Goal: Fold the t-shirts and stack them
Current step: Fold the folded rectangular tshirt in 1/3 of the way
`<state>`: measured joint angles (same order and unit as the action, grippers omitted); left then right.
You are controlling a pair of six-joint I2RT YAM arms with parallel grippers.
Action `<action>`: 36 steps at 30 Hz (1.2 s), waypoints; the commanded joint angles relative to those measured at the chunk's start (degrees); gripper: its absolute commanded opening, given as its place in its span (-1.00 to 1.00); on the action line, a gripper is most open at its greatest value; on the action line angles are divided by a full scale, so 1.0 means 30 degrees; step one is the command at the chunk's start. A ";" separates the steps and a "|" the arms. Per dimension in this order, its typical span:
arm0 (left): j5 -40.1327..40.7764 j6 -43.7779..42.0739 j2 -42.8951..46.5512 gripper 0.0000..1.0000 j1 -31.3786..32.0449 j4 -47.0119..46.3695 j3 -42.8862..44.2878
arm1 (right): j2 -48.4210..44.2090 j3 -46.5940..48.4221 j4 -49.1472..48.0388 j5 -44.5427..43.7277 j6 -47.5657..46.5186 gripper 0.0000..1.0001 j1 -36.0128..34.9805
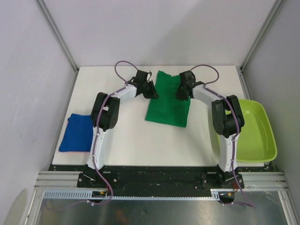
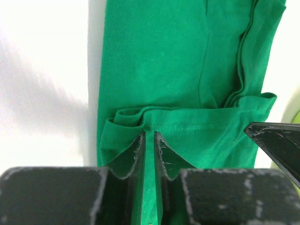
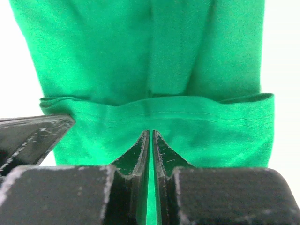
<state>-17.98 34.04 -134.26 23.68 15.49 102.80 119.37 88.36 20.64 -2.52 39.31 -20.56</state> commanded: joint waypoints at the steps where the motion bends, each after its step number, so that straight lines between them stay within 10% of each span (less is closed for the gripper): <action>1: -0.0094 -0.0617 0.2536 -0.65 -0.0338 -0.0328 -0.0210 | -0.1479 0.1827 -0.0190 -0.0409 -0.0472 -0.79 -0.0563; 21: -0.0379 0.0177 1.0724 -0.58 -0.0627 -0.0524 -1.1810 | 0.3650 0.3440 -0.0398 0.0403 0.0720 -0.83 -0.1463; 36: -0.0715 -0.0744 1.1927 -0.45 -0.0628 -0.0452 -1.3850 | -0.1272 0.3282 0.2402 0.0376 0.0756 -0.52 -0.1322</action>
<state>-19.75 33.82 -101.06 21.82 14.85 62.17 124.90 98.72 25.06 -1.02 41.32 -24.53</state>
